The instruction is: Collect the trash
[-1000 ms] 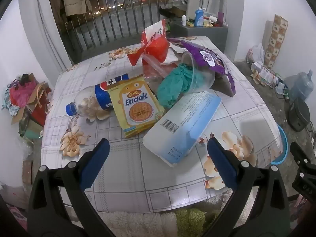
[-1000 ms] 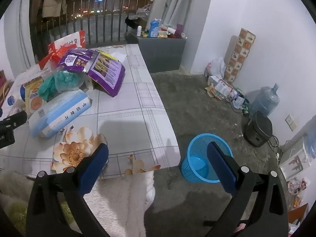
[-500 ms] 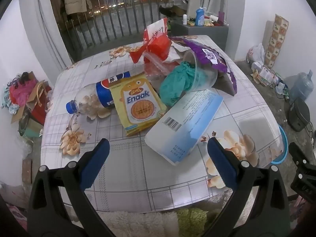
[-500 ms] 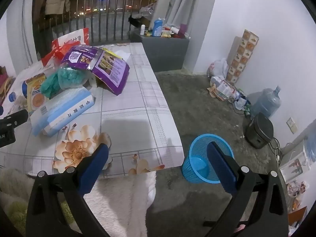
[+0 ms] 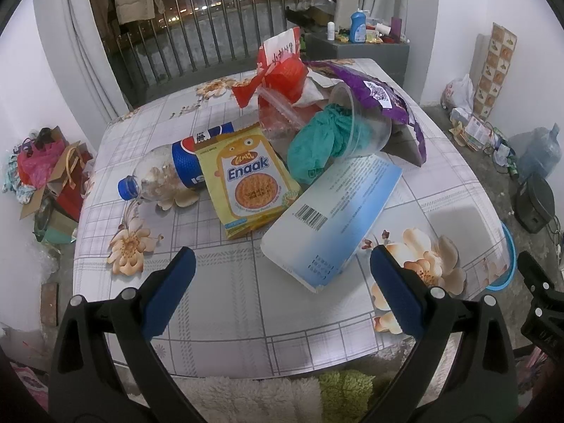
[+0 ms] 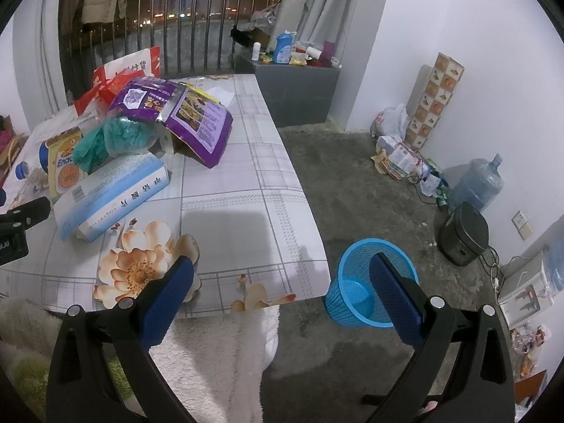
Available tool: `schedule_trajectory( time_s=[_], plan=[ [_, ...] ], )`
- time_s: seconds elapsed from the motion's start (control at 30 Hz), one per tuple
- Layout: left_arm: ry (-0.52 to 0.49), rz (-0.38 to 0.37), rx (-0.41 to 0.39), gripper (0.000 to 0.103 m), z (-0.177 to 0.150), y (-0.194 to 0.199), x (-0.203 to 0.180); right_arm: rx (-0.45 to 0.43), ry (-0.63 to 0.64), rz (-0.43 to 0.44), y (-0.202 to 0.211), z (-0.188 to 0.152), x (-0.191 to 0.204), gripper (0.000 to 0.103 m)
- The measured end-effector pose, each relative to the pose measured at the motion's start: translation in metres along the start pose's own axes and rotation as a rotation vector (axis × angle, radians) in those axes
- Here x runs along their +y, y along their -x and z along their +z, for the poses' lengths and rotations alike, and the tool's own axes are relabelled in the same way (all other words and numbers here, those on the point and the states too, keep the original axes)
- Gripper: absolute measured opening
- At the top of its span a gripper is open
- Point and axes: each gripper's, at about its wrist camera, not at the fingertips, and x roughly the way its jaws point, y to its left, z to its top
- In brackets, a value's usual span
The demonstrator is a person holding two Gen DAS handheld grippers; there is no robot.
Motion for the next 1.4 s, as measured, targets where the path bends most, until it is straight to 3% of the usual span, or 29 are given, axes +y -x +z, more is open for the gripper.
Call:
schedule_trajectory(
  time_s=[1.4],
  plan=[
    [0.010, 0.012, 0.009, 0.096, 0.0012, -0.0013, 0.0070, -0.002, 0.038, 0.008, 0.0032, 0.0023, 0.0021, 0.097]
  ],
)
